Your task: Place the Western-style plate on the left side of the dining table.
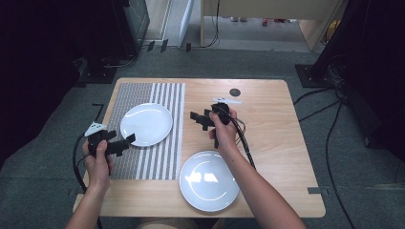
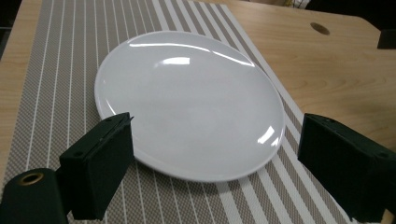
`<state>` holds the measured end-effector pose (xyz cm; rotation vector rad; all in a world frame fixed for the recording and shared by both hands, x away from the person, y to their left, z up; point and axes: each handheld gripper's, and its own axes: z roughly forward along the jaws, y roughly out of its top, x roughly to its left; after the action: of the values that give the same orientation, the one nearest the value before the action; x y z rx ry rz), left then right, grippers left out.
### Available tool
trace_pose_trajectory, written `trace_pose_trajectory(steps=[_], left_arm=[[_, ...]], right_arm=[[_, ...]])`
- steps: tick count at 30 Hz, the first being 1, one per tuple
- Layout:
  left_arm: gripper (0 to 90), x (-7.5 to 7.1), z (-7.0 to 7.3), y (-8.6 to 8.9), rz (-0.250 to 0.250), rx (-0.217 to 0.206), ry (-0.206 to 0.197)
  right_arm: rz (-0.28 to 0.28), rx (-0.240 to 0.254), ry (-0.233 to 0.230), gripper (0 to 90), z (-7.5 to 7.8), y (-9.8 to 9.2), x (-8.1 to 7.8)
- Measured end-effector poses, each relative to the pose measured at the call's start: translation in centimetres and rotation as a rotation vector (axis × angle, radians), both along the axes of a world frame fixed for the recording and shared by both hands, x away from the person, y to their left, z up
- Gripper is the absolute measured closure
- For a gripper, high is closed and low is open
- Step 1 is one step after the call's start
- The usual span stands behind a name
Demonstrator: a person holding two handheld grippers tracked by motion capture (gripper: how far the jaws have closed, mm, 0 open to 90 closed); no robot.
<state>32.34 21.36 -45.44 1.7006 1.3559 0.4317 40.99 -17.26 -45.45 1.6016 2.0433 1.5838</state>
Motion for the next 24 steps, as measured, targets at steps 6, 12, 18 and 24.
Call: trace_pose_trajectory(steps=[6,12,18,24], left_arm=[[10.5,-1.9,-0.7,0.0,-0.011,0.021,0.004],[10.5,-3.6,-1.7,0.8,-0.005,0.034,0.016],[10.5,-5.9,-3.2,1.2,0.010,0.057,0.023],[10.5,-7.4,-4.4,2.0,0.034,0.146,0.022]], right_arm=[[0.004,-0.022,-0.015,26.8,-0.2,-2.3,-1.4],[-0.002,-0.039,-0.020,26.7,-0.6,-4.6,-2.7],[-0.025,-0.041,-0.033,26.7,-0.8,-6.7,-3.7],[-0.034,-0.063,-0.040,26.5,-1.4,-8.7,-5.1]])
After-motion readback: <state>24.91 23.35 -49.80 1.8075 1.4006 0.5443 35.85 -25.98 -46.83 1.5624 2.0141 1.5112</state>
